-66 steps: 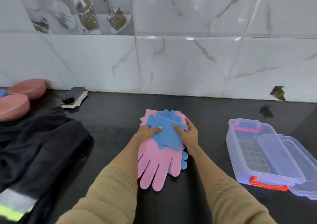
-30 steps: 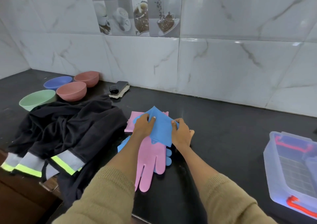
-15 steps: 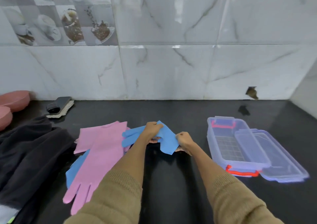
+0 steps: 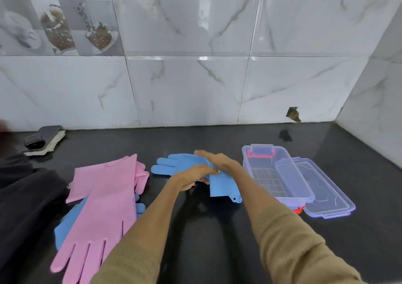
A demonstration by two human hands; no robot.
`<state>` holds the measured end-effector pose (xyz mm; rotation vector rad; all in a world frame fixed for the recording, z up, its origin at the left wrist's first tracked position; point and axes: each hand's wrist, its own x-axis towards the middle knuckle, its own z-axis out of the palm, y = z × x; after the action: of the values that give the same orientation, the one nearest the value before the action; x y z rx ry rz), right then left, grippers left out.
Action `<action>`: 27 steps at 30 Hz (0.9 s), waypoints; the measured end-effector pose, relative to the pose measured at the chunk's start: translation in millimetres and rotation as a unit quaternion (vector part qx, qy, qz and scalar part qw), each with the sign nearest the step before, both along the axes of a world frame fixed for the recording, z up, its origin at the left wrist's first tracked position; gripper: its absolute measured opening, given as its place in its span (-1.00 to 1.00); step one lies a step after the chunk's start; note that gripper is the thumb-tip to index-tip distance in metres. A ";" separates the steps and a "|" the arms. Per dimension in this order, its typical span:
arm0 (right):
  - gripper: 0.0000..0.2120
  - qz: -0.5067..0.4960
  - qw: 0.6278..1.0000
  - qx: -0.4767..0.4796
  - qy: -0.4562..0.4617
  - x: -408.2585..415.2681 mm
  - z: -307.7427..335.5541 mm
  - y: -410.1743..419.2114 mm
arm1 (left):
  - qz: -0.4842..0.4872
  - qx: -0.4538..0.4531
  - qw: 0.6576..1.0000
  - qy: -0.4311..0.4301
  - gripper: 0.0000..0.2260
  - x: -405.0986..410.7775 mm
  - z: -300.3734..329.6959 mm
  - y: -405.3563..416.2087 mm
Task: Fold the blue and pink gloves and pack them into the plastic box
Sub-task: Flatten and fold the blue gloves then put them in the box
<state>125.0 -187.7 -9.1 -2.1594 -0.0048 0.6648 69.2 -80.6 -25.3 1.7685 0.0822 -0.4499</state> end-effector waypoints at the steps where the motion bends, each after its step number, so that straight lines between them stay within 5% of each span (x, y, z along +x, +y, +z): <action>1: -0.52 0.035 0.999 -0.031 -0.014 1.3 -2.2 -0.2 | 0.011 -0.027 1.000 0.003 -0.71 -2.5 -2.8 2.5; 4: -0.84 0.031 0.998 0.009 -0.050 6.1 -11.6 -3.8 | 0.029 -0.058 0.997 0.034 -0.67 -5.5 -8.8 11.4; 9: -0.81 -0.141 0.962 0.225 0.068 2.6 -31.1 -17.7 | 0.237 -0.044 0.968 0.066 -0.89 -0.3 -19.6 26.3; 15: -0.81 -0.277 0.899 0.307 0.148 -5.5 -46.6 -39.9 | 0.280 -0.082 0.951 0.102 -0.90 -3.5 -29.6 27.9; 20: -0.69 -0.138 0.897 0.402 0.119 -2.2 -29.1 -45.8 | 0.230 -0.217 0.943 0.101 -0.78 -3.7 -28.9 15.1; 24: -0.41 0.075 0.902 0.396 0.155 -7.1 -5.5 -43.0 | 0.187 -0.345 0.914 0.105 -0.34 4.3 -28.4 7.5; 27: -0.30 0.150 0.893 0.369 0.209 -11.8 -4.0 -34.1 | 0.176 -0.394 0.898 0.090 -0.37 6.9 -27.1 6.3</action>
<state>113.3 -221.8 -13.1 -1.2627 -0.3180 1.0907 76.1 -74.3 -52.4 0.8810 0.3017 -0.3145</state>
